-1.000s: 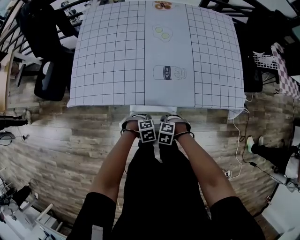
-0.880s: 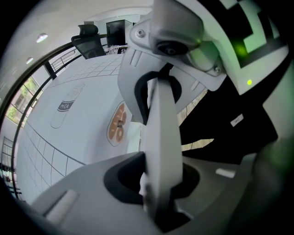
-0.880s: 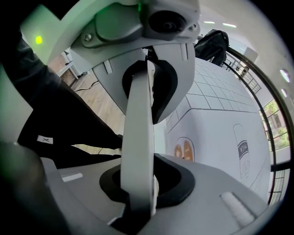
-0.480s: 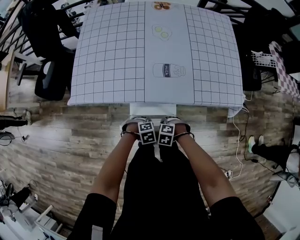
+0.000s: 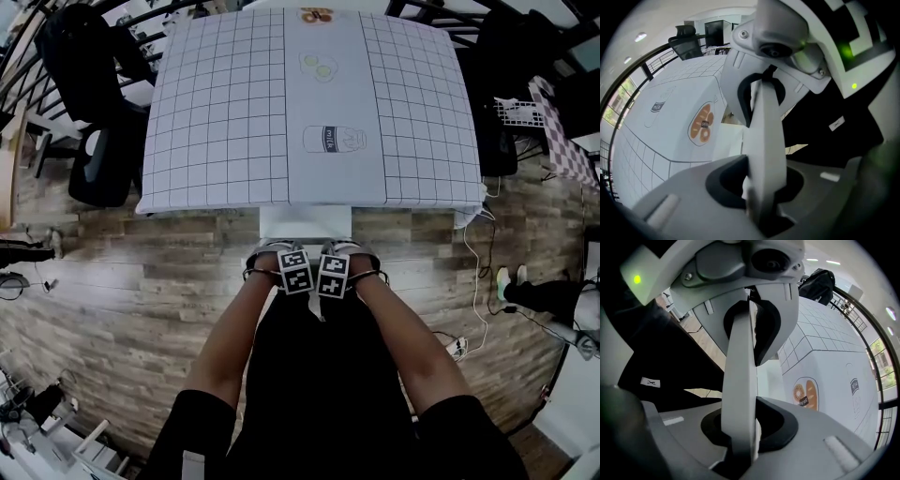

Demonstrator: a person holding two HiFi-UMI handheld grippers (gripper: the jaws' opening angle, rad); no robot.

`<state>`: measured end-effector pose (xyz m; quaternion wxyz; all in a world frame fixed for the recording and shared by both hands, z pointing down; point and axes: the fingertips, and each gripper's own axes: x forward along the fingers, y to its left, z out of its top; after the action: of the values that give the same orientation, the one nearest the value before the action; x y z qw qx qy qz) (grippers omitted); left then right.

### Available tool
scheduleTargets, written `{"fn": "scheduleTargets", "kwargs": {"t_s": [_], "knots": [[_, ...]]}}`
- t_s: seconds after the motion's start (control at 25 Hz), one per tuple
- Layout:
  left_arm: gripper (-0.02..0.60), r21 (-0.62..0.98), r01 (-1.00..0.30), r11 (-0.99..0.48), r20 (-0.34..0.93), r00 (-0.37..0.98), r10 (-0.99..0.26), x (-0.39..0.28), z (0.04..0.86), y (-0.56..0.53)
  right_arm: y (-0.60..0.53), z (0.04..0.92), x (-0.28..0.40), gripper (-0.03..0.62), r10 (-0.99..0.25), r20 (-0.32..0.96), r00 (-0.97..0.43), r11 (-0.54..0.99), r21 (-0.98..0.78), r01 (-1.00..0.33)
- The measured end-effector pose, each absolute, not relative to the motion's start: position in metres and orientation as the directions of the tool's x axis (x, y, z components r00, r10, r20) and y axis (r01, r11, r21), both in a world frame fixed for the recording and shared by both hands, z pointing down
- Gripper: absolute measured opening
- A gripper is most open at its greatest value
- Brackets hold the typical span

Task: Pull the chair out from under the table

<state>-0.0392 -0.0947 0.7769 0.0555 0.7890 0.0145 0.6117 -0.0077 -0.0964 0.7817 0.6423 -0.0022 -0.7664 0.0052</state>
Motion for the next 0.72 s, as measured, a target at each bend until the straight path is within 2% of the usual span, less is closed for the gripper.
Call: {"fn": "scheduleTargets", "kwargs": {"t_s": [0.72], "knots": [[0.089, 0.099, -0.012, -0.995, 0.966, 0.240, 0.093, -0.042, 0.777, -0.043, -0.044, 0.781, -0.010, 0.074, 0.035, 0.986, -0.165, 0.998, -0.042, -0.038]]}}
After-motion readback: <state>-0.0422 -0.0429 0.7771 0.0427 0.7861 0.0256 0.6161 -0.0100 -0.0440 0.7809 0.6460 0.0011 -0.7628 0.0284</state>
